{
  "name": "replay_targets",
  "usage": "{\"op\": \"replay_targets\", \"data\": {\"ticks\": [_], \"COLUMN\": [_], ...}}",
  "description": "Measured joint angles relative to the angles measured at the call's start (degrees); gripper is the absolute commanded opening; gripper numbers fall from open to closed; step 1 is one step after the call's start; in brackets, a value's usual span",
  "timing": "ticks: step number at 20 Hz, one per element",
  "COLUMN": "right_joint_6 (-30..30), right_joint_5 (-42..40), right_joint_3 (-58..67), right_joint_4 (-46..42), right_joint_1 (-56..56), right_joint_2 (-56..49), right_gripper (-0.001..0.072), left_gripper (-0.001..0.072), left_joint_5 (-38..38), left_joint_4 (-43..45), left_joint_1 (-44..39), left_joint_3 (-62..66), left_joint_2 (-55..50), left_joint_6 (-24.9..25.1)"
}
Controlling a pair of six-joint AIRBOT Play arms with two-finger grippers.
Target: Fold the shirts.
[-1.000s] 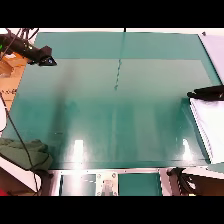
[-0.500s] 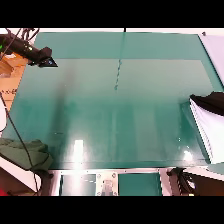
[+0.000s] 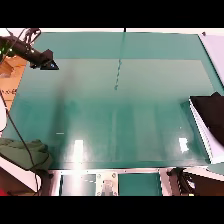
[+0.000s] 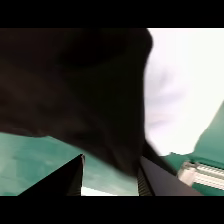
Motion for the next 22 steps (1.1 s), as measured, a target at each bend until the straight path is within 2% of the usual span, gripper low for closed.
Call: {"op": "replay_targets", "data": {"ticks": [2,4,7,12,15,18,22], "right_joint_6": [1.05,2.27,2.80,0.57,-1.36,-3.23,-5.40], "right_joint_5": [0.79,1.90,2.43,0.24,-2.80,-6.54,-11.23], "right_joint_3": [-1.95,-1.86,1.81,10.16,10.49,5.79,-5.75], "right_joint_4": [-4.92,-7.48,-5.64,0.76,2.51,3.32,3.78], "right_joint_1": [0.00,0.04,2.36,13.60,24.22,35.47,50.07], "right_joint_2": [-0.50,-0.85,-1.07,-0.85,0.74,4.35,11.37], "right_gripper": [0.0340,0.0150,0.0016,0.0014,0.0014,0.0014,0.0014], "left_gripper": [0.0020,0.0020,0.0020,0.0019,0.0019,0.0019,0.0019], "left_joint_5": [0.22,0.72,1.25,1.49,0.17,-0.48,1.92], "left_joint_4": [-0.20,-0.24,-0.35,-0.39,2.03,5.84,9.14], "left_joint_1": [0.02,0.00,0.00,-0.04,-1.86,-5.55,-11.63], "left_joint_3": [-0.52,-0.83,-0.98,-1.14,-2.40,-8.39,-26.16], "left_joint_2": [0.00,0.00,0.09,3.06,6.60,11.96,22.97], "left_joint_6": [0.02,0.02,0.02,0.00,-0.35,-1.01,-1.97]}}
